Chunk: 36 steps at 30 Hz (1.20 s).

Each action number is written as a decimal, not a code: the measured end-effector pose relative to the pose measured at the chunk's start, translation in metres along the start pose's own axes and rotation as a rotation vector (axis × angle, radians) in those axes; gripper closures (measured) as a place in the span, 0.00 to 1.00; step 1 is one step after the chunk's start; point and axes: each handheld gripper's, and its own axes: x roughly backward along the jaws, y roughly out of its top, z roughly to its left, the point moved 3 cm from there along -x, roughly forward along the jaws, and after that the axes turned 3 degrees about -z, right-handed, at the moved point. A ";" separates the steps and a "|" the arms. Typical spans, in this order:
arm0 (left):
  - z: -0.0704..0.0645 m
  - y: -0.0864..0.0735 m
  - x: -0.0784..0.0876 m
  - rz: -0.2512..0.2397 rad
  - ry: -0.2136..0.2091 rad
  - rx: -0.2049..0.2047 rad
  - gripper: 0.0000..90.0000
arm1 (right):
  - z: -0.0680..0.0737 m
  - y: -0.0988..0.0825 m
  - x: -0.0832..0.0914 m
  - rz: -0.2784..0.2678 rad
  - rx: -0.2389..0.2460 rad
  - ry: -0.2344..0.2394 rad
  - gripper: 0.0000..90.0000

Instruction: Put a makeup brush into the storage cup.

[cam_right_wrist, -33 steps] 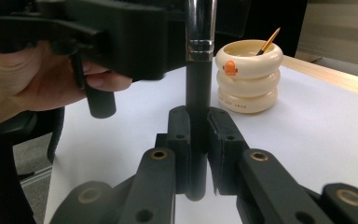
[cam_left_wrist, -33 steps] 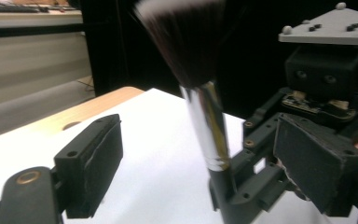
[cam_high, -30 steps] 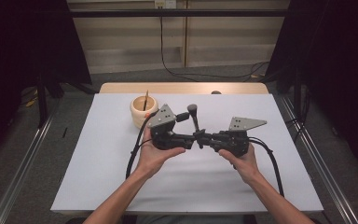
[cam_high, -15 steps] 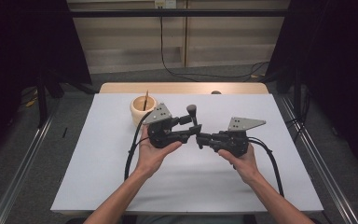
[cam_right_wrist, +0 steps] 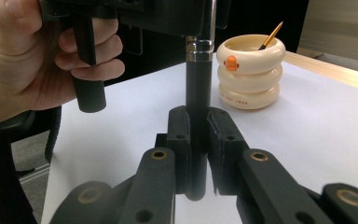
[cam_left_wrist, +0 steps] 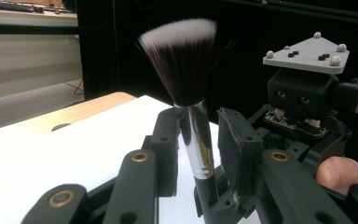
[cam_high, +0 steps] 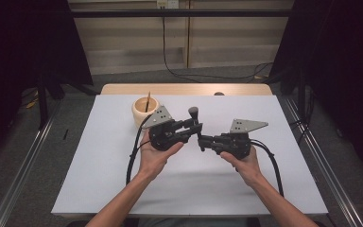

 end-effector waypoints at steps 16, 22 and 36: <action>-0.005 0.002 0.001 -0.008 -0.024 -0.006 0.86 | 0.002 0.001 -0.002 -0.016 0.011 0.014 0.88; -0.009 0.004 0.001 0.004 -0.031 -0.023 0.87 | 0.001 0.001 0.000 -0.018 0.011 0.026 0.87; -0.007 0.003 0.001 -0.001 -0.021 -0.012 0.87 | -0.001 -0.001 -0.002 0.002 0.020 0.008 0.49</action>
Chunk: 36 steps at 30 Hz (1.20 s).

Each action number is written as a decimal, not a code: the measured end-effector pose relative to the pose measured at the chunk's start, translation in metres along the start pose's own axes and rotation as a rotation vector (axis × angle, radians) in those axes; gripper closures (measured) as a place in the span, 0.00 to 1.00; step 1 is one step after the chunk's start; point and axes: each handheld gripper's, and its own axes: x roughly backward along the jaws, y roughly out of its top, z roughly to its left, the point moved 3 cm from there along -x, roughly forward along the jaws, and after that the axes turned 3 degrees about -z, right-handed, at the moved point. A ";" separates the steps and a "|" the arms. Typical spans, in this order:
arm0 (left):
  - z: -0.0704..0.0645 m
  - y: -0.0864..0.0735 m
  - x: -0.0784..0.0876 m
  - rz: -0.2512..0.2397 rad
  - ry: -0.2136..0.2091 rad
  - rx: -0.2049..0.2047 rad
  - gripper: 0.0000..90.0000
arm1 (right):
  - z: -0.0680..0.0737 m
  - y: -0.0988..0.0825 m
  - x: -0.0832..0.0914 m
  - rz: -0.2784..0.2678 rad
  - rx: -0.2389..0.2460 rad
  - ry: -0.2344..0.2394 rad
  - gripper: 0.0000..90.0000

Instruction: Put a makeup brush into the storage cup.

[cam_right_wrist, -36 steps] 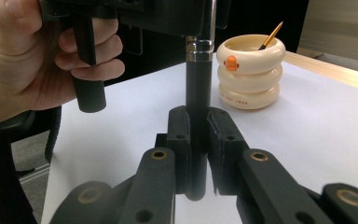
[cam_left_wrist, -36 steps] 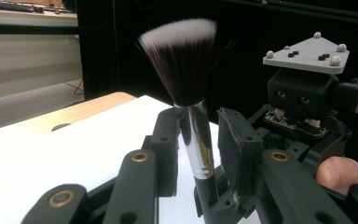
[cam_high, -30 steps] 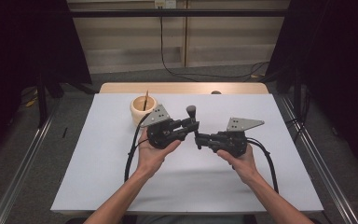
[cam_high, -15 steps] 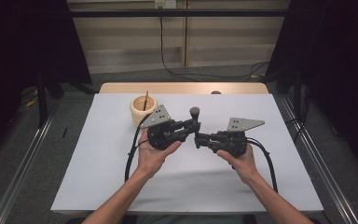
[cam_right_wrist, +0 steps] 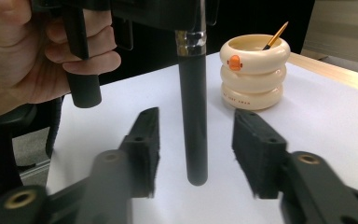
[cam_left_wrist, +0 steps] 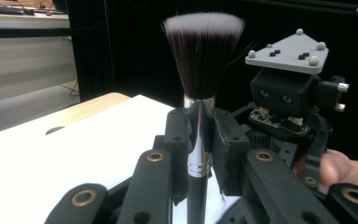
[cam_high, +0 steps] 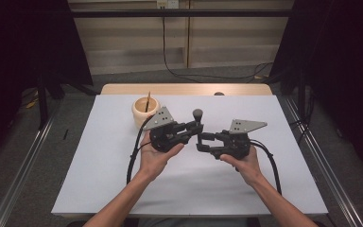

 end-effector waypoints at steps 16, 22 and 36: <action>0.006 0.001 0.004 0.000 0.024 0.004 0.87 | -0.006 0.002 0.003 -0.020 -0.033 -0.075 0.03; 0.012 0.002 0.009 0.002 0.033 0.012 0.87 | -0.008 0.001 0.004 -0.017 -0.033 -0.145 0.07; 0.019 0.008 0.019 -0.008 0.068 0.008 0.87 | -0.008 -0.005 0.014 0.003 -0.028 -0.219 0.02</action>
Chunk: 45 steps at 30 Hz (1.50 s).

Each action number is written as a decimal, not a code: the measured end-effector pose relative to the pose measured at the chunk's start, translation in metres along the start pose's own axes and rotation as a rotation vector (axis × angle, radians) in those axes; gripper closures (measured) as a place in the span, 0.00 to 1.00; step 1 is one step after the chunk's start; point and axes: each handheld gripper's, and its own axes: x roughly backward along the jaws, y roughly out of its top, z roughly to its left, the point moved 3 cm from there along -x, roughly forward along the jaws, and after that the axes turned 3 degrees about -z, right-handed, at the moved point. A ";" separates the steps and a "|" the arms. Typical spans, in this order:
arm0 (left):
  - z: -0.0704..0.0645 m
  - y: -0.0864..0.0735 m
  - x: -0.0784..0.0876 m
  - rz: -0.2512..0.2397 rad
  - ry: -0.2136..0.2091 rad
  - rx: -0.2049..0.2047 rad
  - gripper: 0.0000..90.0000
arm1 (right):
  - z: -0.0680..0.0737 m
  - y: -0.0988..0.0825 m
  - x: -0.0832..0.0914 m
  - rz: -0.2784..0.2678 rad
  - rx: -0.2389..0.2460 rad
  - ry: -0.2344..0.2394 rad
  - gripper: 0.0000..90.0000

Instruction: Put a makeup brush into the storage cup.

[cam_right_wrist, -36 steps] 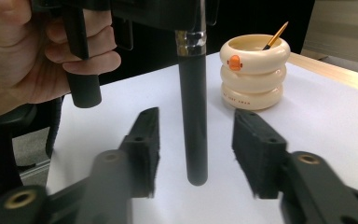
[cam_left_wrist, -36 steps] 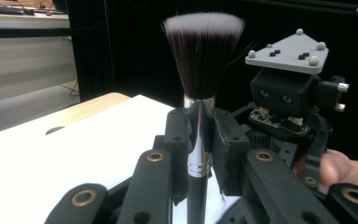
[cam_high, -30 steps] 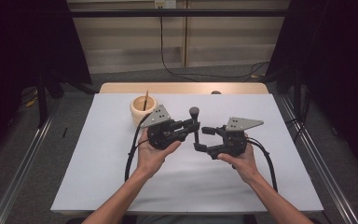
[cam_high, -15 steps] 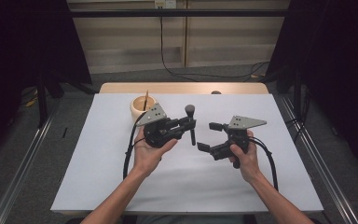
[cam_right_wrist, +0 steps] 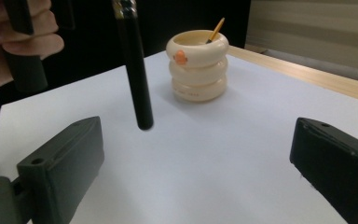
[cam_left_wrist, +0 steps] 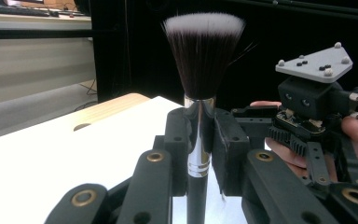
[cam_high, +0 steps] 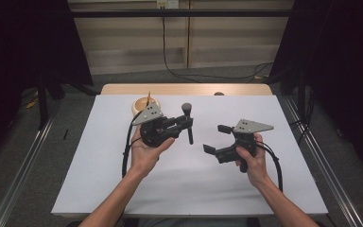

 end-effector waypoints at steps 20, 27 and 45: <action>0.011 0.005 0.015 0.008 0.024 0.001 0.87 | -0.002 -0.012 0.036 -0.028 -0.005 -0.138 0.01; 0.011 0.009 0.020 -0.001 0.030 -0.006 0.87 | -0.001 -0.020 0.052 -0.018 -0.007 -0.173 0.01; 0.030 0.013 0.039 0.013 0.093 -0.006 0.87 | -0.002 -0.049 0.099 -0.068 -0.045 -0.281 0.00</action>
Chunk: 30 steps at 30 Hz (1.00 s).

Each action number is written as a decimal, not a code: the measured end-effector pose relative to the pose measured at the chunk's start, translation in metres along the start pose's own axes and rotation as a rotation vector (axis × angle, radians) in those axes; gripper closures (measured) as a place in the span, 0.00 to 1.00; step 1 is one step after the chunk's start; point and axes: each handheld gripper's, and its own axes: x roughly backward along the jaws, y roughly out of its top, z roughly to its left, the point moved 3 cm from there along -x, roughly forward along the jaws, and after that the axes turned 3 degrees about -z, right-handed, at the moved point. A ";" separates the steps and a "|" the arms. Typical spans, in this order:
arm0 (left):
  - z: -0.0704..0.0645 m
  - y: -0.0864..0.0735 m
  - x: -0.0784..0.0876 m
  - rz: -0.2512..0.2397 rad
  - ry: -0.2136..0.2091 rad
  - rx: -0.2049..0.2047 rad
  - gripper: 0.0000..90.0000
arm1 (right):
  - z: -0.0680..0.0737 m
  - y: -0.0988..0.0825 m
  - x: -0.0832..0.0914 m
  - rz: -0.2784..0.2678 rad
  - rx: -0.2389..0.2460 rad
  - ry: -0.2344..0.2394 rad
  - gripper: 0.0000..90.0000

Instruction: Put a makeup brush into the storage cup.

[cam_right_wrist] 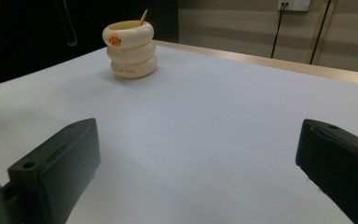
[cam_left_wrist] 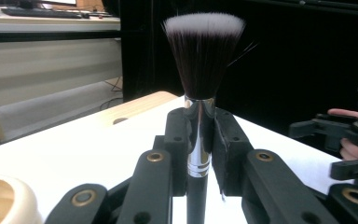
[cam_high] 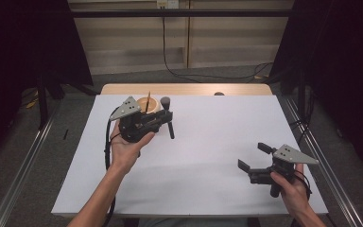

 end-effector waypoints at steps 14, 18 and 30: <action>0.020 0.010 0.005 -0.010 0.037 0.004 0.86 | -0.003 -0.012 0.008 -0.001 -0.007 -0.024 0.00; 0.024 0.017 0.010 -0.014 0.036 0.004 0.86 | -0.001 -0.013 0.007 -0.004 -0.002 -0.013 0.00; 0.046 0.031 0.020 -0.037 0.096 -0.003 0.86 | -0.001 -0.011 0.008 -0.020 0.007 0.004 0.00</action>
